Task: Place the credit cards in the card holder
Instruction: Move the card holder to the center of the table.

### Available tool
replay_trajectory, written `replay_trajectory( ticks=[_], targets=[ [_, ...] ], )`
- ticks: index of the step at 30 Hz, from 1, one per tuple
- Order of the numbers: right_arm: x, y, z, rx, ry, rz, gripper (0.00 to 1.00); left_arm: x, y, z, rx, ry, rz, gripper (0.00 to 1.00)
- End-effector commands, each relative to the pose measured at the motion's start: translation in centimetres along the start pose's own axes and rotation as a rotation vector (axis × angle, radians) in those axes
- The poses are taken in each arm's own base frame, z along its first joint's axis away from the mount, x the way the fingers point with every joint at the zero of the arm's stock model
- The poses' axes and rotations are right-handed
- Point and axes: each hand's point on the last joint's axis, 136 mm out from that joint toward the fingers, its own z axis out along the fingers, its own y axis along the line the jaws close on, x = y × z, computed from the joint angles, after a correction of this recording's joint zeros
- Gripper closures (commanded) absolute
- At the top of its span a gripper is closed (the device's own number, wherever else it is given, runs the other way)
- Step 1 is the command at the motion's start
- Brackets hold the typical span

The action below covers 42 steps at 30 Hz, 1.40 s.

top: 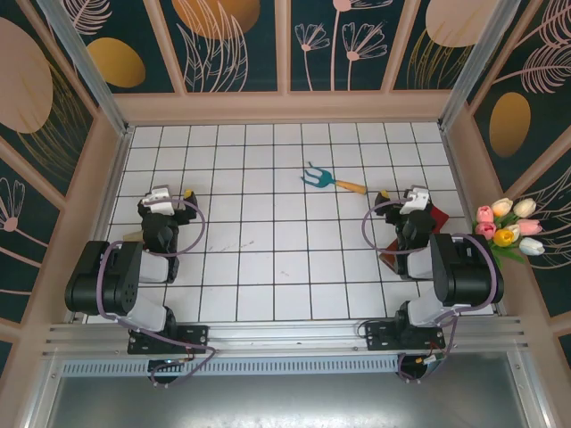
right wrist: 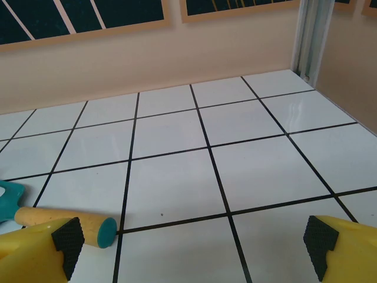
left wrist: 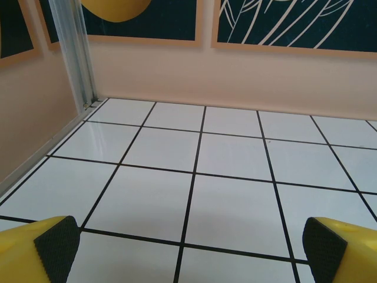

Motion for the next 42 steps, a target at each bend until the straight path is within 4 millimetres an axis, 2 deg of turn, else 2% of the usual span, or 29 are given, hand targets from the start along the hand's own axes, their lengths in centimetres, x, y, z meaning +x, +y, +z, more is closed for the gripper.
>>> replay_trajectory(
  ticks=[1, 23, 25, 29, 33, 36, 40, 42],
  targets=[
    [-0.7, 0.2, 0.4, -0.017, -0.019, 0.004, 0.01, -1.0, 0.0, 0.2, 0.005, -0.027, 0.010, 0.01],
    [-0.7, 0.0, 0.3, -0.012, -0.018, 0.005, 0.01, -1.1, -0.1, -0.1, 0.011, -0.038, 0.014, 0.01],
    [-0.7, 1.0, 0.2, -0.059, -0.017, -0.020, 0.01, -1.3, -0.5, -0.7, 0.039, -0.056, 0.021, 0.01],
    [-1.0, 1.6, -0.6, -0.077, -0.044, -0.040, 0.01, -2.0, -0.4, -2.0, 0.046, -0.102, 0.018, 0.01],
    [-2.4, 2.0, -1.6, -0.077, -0.072, -0.055, 0.01, -3.8, 0.2, -3.2, 0.017, -0.128, -0.019, 0.01],
    [-3.1, 2.6, -0.7, -0.072, 0.112, 0.041, 0.01, -4.2, 1.9, -3.3, -0.092, -0.032, -0.136, 0.01],
    [-3.6, 1.0, -1.3, 0.109, 0.345, 0.316, 0.01, -6.2, 2.3, -5.2, -0.099, -0.090, -0.254, 0.01],
    [-3.5, 2.4, -1.9, 0.053, 0.442, 0.365, 0.01, -6.7, 3.1, -6.0, -0.136, -0.096, -0.393, 0.01]
  ],
)
